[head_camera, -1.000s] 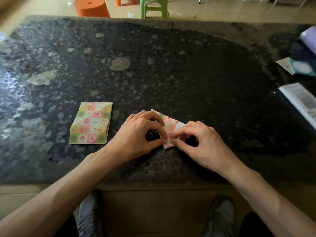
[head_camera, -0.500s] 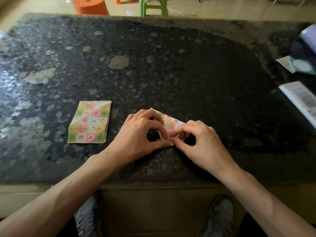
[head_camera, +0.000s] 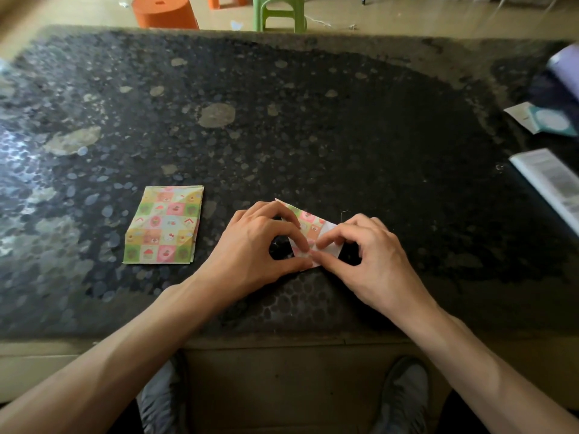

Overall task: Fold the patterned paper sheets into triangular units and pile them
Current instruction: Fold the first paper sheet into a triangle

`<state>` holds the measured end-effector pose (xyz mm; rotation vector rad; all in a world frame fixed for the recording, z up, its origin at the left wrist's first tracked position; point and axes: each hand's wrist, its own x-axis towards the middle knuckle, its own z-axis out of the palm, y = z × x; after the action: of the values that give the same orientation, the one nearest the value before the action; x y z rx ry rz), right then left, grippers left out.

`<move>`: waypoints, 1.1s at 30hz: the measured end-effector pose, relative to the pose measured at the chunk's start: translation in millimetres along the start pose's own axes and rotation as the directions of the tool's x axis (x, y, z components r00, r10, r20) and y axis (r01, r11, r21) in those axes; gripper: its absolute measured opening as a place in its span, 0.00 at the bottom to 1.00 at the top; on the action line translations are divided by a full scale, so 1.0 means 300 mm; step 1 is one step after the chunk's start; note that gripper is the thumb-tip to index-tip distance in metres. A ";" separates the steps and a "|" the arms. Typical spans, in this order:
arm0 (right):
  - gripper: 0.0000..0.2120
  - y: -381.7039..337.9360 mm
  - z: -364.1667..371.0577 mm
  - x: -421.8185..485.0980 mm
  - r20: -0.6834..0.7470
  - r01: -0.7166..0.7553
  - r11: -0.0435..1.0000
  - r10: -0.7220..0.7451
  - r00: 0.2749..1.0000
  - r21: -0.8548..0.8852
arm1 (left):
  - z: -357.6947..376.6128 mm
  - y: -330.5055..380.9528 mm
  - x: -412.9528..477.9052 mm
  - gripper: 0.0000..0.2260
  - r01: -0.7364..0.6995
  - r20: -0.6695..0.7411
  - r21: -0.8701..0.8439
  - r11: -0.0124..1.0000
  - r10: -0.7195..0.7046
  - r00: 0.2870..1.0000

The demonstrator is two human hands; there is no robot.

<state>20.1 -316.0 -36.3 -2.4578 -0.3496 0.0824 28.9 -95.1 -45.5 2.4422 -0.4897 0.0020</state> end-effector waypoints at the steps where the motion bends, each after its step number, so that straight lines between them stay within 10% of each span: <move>1: 0.08 0.001 0.000 0.000 0.003 -0.004 1.000 0.004 1.000 -0.001 | -0.001 -0.001 0.001 0.15 -0.003 0.002 -0.003 1.000 0.003 1.000; 33: 0.05 -0.027 -0.009 0.007 0.057 -0.070 0.998 0.070 0.996 -0.007 | -0.021 -0.013 0.016 0.14 -0.001 0.055 -0.024 1.000 0.003 0.998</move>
<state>20.7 -310.9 -29.1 -2.4764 -0.2884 0.1828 35.3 -90.2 -42.1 2.4236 -0.5138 -0.0704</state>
